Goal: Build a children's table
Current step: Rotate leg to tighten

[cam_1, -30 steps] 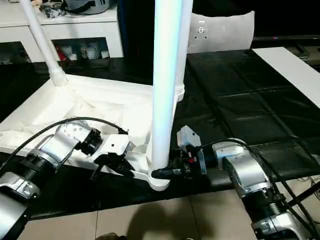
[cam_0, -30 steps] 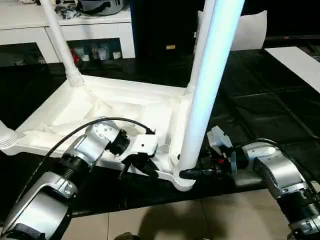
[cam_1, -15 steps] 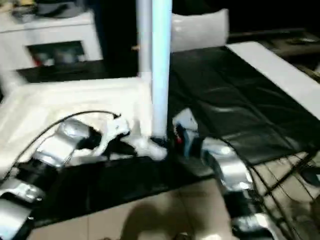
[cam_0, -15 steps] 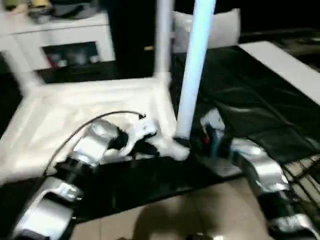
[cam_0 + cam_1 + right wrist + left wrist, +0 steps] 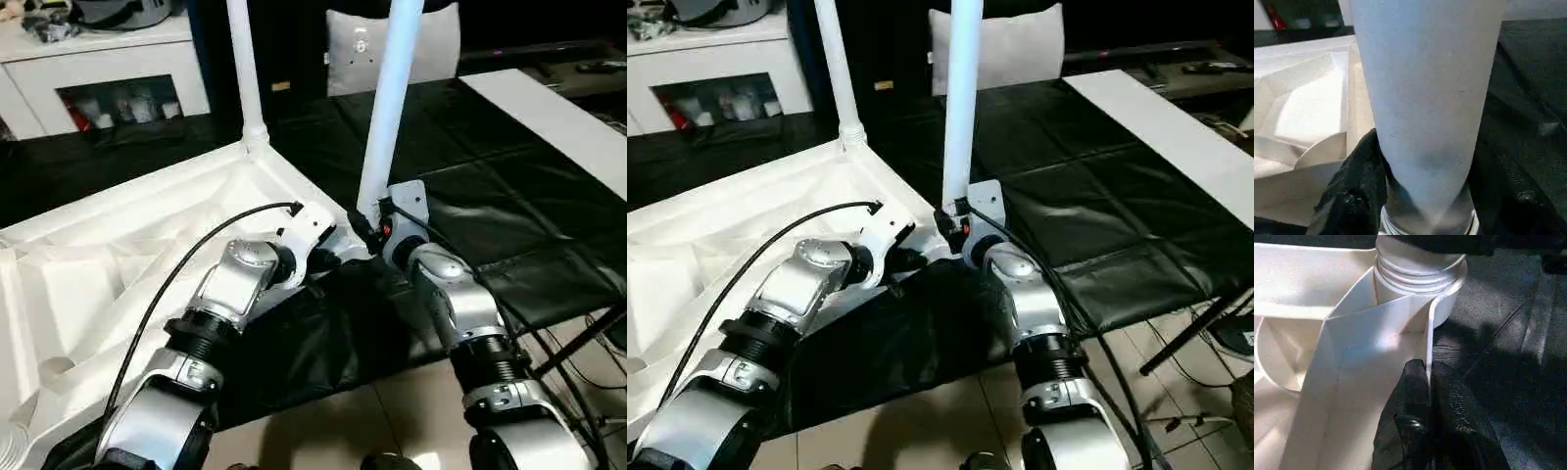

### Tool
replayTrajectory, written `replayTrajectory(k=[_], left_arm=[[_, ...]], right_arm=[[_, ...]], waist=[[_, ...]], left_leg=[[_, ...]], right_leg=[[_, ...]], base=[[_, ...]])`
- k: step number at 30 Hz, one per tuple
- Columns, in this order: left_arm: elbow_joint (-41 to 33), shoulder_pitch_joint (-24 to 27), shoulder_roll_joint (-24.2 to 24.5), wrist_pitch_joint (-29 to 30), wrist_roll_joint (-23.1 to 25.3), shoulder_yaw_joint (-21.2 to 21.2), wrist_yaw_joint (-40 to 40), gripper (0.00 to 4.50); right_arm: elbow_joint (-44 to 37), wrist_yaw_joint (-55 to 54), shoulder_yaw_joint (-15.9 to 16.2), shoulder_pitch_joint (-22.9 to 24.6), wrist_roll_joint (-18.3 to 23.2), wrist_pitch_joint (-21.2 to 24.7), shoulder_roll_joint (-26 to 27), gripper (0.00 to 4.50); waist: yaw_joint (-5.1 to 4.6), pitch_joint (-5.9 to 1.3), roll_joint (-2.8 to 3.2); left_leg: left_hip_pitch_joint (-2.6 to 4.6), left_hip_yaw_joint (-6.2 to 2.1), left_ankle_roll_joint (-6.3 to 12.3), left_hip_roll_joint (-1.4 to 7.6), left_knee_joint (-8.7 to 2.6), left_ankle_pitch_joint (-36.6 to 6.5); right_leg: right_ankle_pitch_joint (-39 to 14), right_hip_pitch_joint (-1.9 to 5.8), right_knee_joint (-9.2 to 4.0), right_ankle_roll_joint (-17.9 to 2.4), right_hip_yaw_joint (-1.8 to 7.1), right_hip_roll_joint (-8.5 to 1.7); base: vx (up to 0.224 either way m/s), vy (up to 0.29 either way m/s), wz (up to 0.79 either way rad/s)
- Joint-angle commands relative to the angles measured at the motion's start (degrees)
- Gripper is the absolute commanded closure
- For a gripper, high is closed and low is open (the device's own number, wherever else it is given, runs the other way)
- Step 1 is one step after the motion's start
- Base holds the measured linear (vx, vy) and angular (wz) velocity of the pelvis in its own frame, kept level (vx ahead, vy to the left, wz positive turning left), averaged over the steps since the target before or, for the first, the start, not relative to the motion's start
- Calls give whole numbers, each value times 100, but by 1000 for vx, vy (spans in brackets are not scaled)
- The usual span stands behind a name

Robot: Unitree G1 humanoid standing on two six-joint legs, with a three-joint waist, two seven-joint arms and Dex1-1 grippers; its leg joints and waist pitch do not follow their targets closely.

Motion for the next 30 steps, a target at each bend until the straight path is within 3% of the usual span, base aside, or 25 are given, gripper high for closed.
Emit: replayTrajectory(k=[1,6,10,15,17,18,24,25,27,30], left_arm=[[-472,-176,-49,-164,-131,-69,-105,450],[-431,-65,283,-497,-160,-231,-588,450],[-341,45,633,-970,-131,-437,-1155,450],[-160,66,1083,-1459,-57,-677,-1870,450],[-89,34,1214,-1615,-42,-764,-2100,450],[3,1,1469,-2043,-47,-968,-2681,450],[171,-10,1758,-2936,-115,-1319,-3693,450],[216,-22,1776,-3015,-103,-1359,-3786,450],[323,-67,1843,-3250,-60,-1500,-4064,450],[440,-125,1875,-3518,-45,-1621,-4363,450]], right_arm=[[24,303,160,142,84,-103,96,176],[-636,1212,313,583,265,-227,-413,131],[-1072,1897,263,881,513,-254,-840,97],[-1409,2945,216,1096,858,-164,-1449,51],[-1467,3320,242,1148,924,-137,-1670,51],[-1557,3982,292,1218,1059,-127,-2054,51],[-1494,4855,446,1168,1147,-381,-2527,51],[-1480,4987,464,1155,1178,-374,-2573,51],[-1462,5344,547,1111,1247,-333,-2690,51],[-1448,5753,719,1046,1264,-261,-2814,89]], waist=[[76,-512,-26],[161,-487,-21],[215,-477,-21],[265,-449,-4],[286,-442,-3],[342,-453,-16],[465,-448,-32],[484,-450,-58],[542,-450,-40],[591,-445,-49]], left_leg=[[100,-91,767,225,-326,-813],[150,-85,646,253,-354,-1140],[144,-92,626,251,-366,-1212],[178,-100,407,275,-411,-1596],[208,-97,341,275,-414,-1773],[210,-111,343,283,-413,-1799],[224,-88,300,299,-416,-1720],[212,-77,306,307,-417,-1667],[229,-73,304,322,-417,-1627],[221,-75,285,325,-425,-1699]], right_leg=[[-658,396,-281,-1495,191,-215],[-928,387,-310,-1402,212,-202],[-1032,402,-328,-1363,214,-205],[-1499,363,-357,-1236,226,-210],[-1664,344,-385,-1213,223,-207],[-1722,363,-387,-1169,229,-222],[-1664,335,-361,-1232,243,-246],[-1634,344,-351,-1229,248,-246],[-1632,331,-339,-1241,253,-252],[-1721,341,-333,-1239,246,-254]], base=[[0,0,0],[0,0,0],[0,0,0],[0,0,0],[0,0,0],[0,0,0],[0,0,0],[0,0,0],[0,0,0],[0,0,0]])
